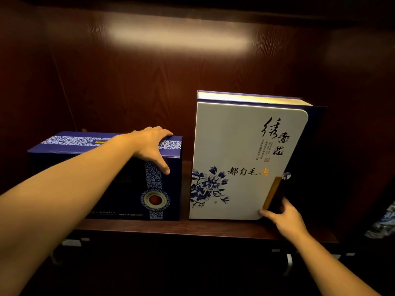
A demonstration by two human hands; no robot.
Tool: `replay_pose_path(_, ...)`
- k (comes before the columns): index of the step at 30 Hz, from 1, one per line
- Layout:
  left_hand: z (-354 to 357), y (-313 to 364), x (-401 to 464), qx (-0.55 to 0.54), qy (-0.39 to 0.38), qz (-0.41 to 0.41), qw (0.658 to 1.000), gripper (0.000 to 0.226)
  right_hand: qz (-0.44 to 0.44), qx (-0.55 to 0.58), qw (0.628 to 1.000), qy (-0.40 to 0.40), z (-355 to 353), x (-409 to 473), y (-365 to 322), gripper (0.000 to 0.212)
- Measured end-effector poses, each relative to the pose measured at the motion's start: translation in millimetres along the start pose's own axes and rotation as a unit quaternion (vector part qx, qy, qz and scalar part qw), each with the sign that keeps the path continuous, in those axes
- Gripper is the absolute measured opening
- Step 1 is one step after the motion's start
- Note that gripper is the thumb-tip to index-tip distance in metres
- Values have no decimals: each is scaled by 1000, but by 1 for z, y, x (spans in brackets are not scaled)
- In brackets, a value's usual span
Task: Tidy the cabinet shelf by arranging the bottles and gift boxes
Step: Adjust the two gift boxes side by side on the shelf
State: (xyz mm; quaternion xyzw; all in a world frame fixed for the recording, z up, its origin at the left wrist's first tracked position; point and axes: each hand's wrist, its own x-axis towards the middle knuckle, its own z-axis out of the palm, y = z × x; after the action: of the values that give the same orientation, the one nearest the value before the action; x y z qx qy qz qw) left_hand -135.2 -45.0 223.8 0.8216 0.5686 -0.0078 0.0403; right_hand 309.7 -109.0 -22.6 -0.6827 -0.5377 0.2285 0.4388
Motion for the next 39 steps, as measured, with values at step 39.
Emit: replay_pose_path(39,3,12,10,-8,1,22,1000,144,12,-15,1000,10,8,-30,-34,64)
